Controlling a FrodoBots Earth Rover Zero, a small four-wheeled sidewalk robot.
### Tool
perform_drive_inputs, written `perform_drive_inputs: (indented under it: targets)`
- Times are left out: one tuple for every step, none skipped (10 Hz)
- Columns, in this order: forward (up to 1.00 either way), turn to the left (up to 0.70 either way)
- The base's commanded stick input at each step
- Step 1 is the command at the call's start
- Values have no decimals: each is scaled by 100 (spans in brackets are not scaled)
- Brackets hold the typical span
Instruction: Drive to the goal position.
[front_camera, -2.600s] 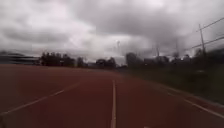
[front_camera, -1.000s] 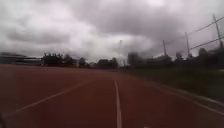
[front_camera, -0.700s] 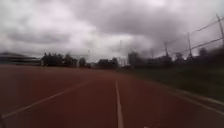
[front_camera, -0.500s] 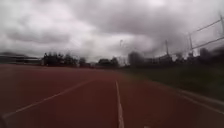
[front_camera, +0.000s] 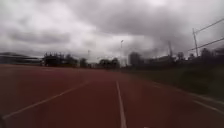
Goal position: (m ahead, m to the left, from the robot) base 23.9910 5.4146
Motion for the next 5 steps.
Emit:
perform_drive_inputs:
  targets:
    - [70, 0]
    - [70, 0]
    - [70, 0]
    - [70, 0]
    - [70, 0]
